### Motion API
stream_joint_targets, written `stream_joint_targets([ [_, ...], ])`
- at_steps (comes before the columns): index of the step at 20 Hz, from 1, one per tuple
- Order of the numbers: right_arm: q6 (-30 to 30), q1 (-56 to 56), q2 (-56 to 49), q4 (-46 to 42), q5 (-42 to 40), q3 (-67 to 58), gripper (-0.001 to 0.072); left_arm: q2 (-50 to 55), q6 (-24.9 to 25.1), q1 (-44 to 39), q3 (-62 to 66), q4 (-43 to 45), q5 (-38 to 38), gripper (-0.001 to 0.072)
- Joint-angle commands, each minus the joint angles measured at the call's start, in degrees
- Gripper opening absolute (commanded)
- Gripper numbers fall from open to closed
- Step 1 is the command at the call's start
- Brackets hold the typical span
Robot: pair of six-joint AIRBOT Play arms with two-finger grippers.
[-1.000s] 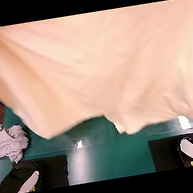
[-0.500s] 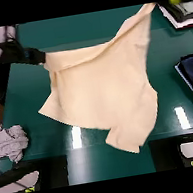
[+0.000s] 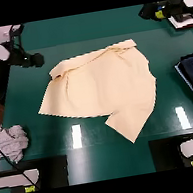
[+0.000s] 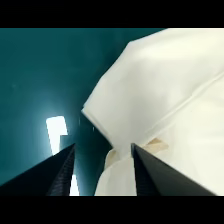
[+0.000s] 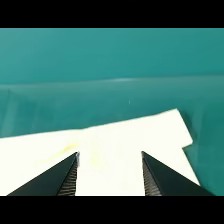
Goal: Fold the shirts.
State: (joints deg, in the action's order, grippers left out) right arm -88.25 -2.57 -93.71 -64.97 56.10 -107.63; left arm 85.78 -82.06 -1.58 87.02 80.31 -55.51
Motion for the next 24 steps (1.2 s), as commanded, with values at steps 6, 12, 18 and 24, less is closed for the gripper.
stream_joint_targets([
  [6,7.8,-0.1,8.5,2.5,33.9,8.4,0.0324,0.3,11.1,19.4,-7.2,-15.3,-27.5,0.0429],
  [12,7.8,1.4,21.7,2.9,24.9,30.9,0.0325,0.3,15.4,23.6,-23.9,-18.7,-25.1,0.0429],
  [18,7.8,0.4,29.5,4.0,21.0,40.4,0.0324,0.3,16.5,23.1,-29.1,-19.3,-21.5,0.0429],
  [24,7.7,0.4,33.3,3.8,20.7,41.8,0.0325,0.3,15.8,17.7,-29.2,-19.0,-18.6,0.0427],
])
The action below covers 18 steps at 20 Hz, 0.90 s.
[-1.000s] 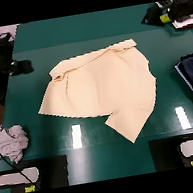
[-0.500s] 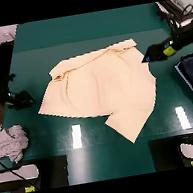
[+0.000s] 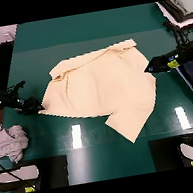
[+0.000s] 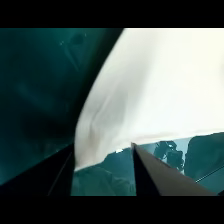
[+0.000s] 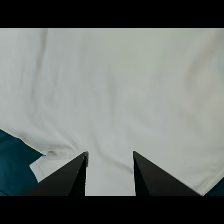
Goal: Fold the shirts.
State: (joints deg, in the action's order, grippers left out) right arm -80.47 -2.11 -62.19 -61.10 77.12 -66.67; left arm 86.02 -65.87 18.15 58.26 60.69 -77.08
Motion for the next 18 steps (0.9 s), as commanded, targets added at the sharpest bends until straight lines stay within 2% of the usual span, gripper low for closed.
stream_joint_targets([
  [1,-0.1,0.0,2.2,-0.6,0.1,0.9,0.0325,0.1,-1.7,-2.1,-0.5,0.2,3.3,0.0426],
  [2,-0.2,-0.1,2.5,-1.0,1.0,0.9,0.0325,0.1,-3.0,-2.1,-0.4,0.3,3.5,0.0335],
  [3,-1.2,-0.2,2.6,-2.6,2.4,0.9,0.0325,0.1,-2.8,-2.1,-0.4,0.3,3.4,0.0111],
  [4,-2.4,-0.2,2.5,-4.5,3.7,1.2,0.0325,0.0,-2.7,-2.1,-0.4,0.3,3.3,0.0024],
  [6,-3.7,-1.3,2.8,-7.2,5.1,4.1,0.0325,-0.2,-2.7,-2.1,0.7,0.3,1.7,0.0023],
  [10,-4.1,-8.2,3.4,-7.8,4.5,18.2,0.0331,-1.9,-2.7,-2.1,3.5,0.3,0.6,0.0022],
  [12,-4.0,-12.4,3.3,-5.3,2.8,25.4,0.0493,-4.3,-2.7,-2.1,3.5,0.3,2.8,0.0022],
  [18,-3.9,-13.5,3.3,3.0,-10.1,37.9,0.0477,-7.4,-2.7,-2.1,3.5,0.3,4.3,0.0023],
])
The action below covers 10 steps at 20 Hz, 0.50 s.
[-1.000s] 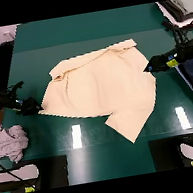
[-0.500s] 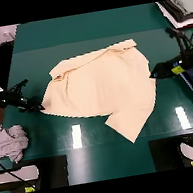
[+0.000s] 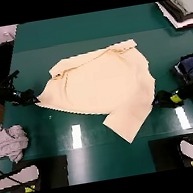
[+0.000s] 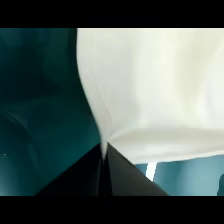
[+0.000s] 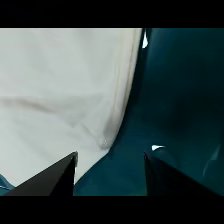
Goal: Fold the shirts.
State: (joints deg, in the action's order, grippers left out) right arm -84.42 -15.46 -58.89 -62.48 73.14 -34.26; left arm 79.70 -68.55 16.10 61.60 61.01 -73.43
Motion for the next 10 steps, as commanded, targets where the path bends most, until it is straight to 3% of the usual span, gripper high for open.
stream_joint_targets([
  [1,0.1,0.8,0.0,5.7,-7.8,6.4,0.0463,-1.1,0.0,0.0,0.1,0.0,0.6,0.0023],
  [6,-0.2,7.7,0.0,6.0,-11.3,7.2,0.0425,-1.1,-0.1,0.0,0.1,0.0,0.4,0.0023],
  [7,-0.2,8.5,0.1,6.0,-11.1,7.2,0.0371,-1.1,-0.1,0.0,0.1,0.0,0.4,0.0023],
  [9,-0.1,9.7,0.1,5.9,-11.0,7.2,0.0079,-1.2,-0.1,0.0,0.1,0.0,0.3,0.0023],
  [10,0.0,10.0,0.2,5.9,-10.9,7.0,0.002,-1.5,-0.2,0.0,0.1,0.0,0.5,0.0022],
])
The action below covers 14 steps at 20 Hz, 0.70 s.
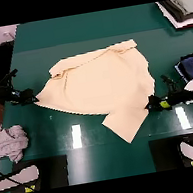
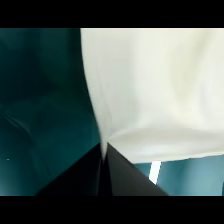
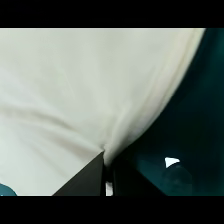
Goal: Fold the shirts.
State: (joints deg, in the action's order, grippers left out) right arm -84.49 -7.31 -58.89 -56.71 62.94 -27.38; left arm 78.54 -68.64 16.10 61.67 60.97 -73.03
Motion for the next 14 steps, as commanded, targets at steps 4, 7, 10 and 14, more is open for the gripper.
stream_joint_targets([
  [4,0.5,1.8,0.3,0.1,0.9,-10.0,0.0019,-5.4,-4.1,0.0,3.9,0.0,4.3,0.0022],
  [7,0.5,1.8,0.3,0.1,0.8,-26.3,0.0018,-11.3,-7.5,0.0,12.9,-0.1,7.1,0.0022],
  [10,0.6,1.8,0.2,-0.5,-2.1,-46.8,0.0018,-17.3,-9.4,0.0,24.4,-0.2,8.1,0.0023],
  [14,0.6,1.8,0.2,-5.0,-3.4,-72.6,0.0018,-22.6,-9.4,0.0,41.3,-0.2,8.1,0.0023],
])
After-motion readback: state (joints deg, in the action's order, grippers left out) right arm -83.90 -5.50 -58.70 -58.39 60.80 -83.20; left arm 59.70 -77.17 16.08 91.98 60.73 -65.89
